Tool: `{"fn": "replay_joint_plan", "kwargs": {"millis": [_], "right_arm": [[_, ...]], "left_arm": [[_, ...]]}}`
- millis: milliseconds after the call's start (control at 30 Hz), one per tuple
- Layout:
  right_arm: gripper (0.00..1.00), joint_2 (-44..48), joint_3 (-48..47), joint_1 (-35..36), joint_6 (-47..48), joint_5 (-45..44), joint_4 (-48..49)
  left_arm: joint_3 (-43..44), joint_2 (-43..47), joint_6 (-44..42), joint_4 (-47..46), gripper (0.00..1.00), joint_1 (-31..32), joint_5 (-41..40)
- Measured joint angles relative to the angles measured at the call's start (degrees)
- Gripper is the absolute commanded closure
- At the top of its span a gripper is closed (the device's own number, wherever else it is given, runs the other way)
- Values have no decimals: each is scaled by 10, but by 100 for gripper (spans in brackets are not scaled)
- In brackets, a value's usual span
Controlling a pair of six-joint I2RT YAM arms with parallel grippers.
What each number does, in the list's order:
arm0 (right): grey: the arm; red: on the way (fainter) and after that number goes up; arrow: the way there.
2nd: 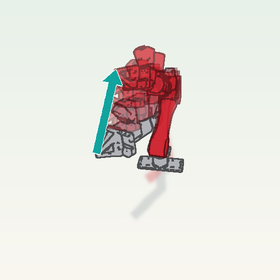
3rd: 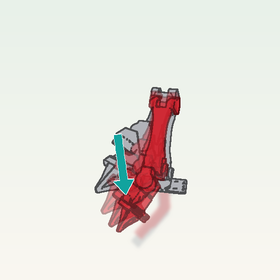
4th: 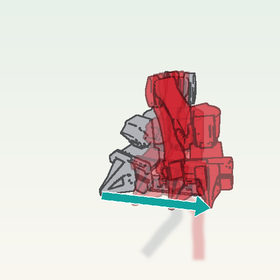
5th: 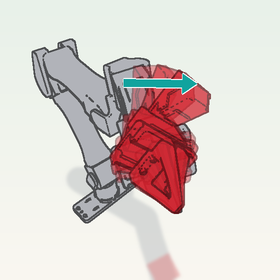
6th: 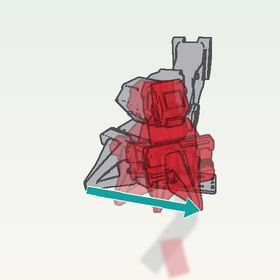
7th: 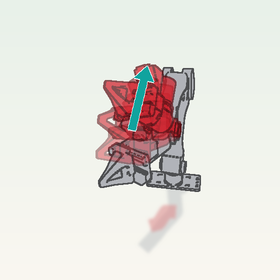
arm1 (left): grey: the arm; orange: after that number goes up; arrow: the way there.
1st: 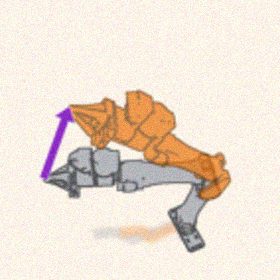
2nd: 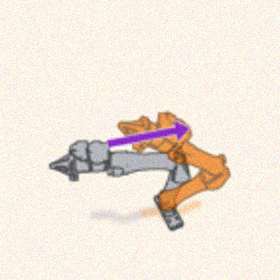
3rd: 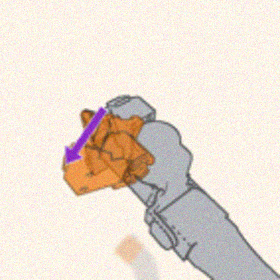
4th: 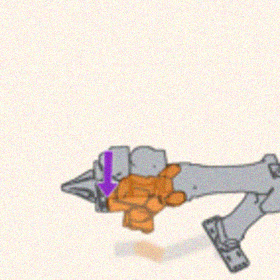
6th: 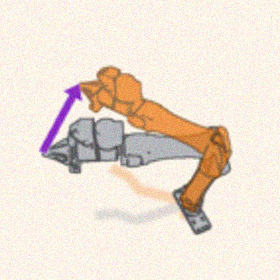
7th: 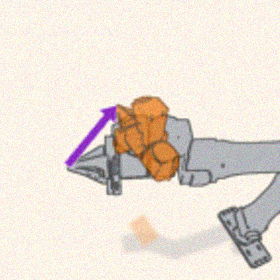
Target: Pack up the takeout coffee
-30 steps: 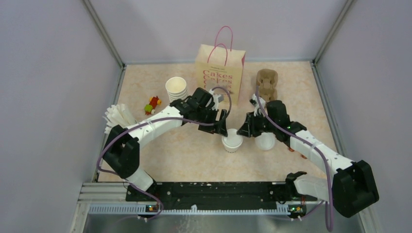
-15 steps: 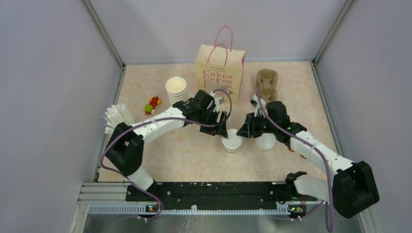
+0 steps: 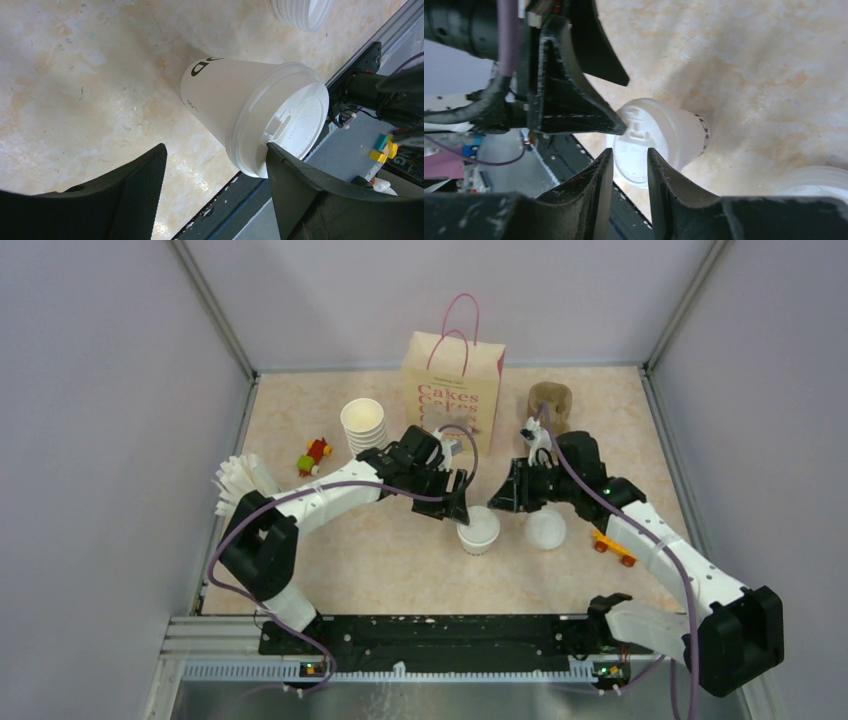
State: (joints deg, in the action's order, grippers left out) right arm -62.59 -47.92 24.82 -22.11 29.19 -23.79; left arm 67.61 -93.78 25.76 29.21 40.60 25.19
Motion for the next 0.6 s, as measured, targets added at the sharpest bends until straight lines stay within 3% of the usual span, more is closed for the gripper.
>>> {"fn": "replay_joint_plan", "kwargs": {"millis": [300,600], "right_arm": [[76,9,68,0,-68,103,80],[76,-35,98,0,-70,113,110]], "left_arm": [[1,-7,0,-3,23,0,8],[6,-15,0,-4,23,2,9]]}}
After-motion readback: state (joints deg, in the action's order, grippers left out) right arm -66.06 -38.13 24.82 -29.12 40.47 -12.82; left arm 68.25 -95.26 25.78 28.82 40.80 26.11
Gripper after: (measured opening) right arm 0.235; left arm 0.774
